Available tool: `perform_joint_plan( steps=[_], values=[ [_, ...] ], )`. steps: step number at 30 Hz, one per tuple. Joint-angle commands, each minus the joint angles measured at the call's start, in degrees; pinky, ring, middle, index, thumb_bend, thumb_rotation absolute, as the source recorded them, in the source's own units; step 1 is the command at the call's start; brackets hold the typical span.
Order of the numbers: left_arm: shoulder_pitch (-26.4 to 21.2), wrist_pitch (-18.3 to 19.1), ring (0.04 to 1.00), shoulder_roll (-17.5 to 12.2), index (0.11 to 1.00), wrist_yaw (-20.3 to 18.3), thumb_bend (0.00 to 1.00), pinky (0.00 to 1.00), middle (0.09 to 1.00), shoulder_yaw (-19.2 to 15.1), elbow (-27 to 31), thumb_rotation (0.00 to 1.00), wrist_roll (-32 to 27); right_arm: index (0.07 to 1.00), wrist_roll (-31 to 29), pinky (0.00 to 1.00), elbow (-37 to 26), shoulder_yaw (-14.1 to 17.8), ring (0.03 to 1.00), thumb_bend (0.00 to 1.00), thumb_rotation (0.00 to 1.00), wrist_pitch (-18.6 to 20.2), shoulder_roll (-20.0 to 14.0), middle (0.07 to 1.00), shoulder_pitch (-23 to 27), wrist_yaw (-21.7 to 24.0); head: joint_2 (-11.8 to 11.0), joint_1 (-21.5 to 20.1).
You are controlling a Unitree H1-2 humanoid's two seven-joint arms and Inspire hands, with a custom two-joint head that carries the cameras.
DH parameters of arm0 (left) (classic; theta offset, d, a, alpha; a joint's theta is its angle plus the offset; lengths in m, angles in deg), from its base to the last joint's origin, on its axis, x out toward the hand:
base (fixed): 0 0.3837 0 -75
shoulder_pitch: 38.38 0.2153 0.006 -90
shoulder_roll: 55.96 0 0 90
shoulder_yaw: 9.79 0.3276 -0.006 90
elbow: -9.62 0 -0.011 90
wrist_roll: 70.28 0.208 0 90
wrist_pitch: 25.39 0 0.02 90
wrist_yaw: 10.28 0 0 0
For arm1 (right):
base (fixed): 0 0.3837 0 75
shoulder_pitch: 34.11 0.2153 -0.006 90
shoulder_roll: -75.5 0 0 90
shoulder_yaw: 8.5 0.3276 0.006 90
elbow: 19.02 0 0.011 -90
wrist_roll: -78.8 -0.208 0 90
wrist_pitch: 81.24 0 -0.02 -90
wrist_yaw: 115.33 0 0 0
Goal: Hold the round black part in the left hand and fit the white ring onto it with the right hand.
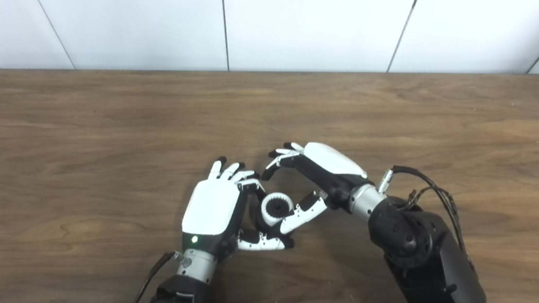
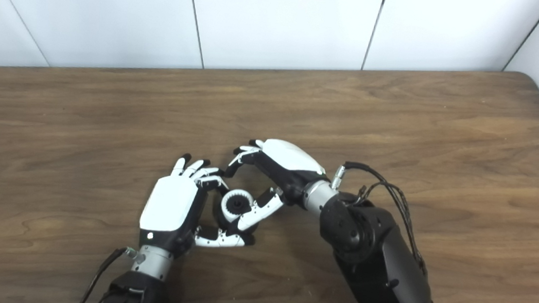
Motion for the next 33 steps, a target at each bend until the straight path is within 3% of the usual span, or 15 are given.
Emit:
perform_joint_plan(
  steps=[1, 11, 24, 33],
  values=[
    [-1.09, -0.02, 0.895, 0.50, 0.485, 0.48, 0.52, 1.00, 0.786, -0.01, 0.84, 0.06, 0.63, 0.723, 0.30, 1.00, -1.83, 0.58, 1.000, 1.00, 0.33, -1.36, -0.44, 0.918, 1.84, -1.80, 0.07, -0.08],
    [-1.15, -0.38, 0.891, 0.41, 0.485, 1.11, 0.52, 1.00, 0.782, -0.23, 0.38, 0.06, 0.41, 0.733, -0.79, 0.98, -2.31, 2.23, 1.000, 1.00, 0.36, -1.64, -0.82, 0.913, 1.83, -2.87, 0.03, -0.20],
    [-1.62, -0.79, 0.890, -0.12, 0.484, 1.23, 0.53, 1.00, 0.777, -1.59, -0.14, 0.06, -1.29, 0.759, -0.38, 0.94, -4.88, 5.12, 1.000, 1.00, 0.39, 1.21, -3.29, 0.919, 3.03, -0.68, -0.61, -0.22],
    [-1.54, -0.54, 0.887, -0.65, 0.487, -0.06, 0.52, 1.00, 0.775, -2.86, 0.78, 0.07, -2.71, 0.767, -1.09, 0.94, -5.57, 7.88, 0.987, 1.00, 0.49, 1.49, -3.49, 0.916, 1.72, -0.89, -0.84, 0.30]
  ],
)
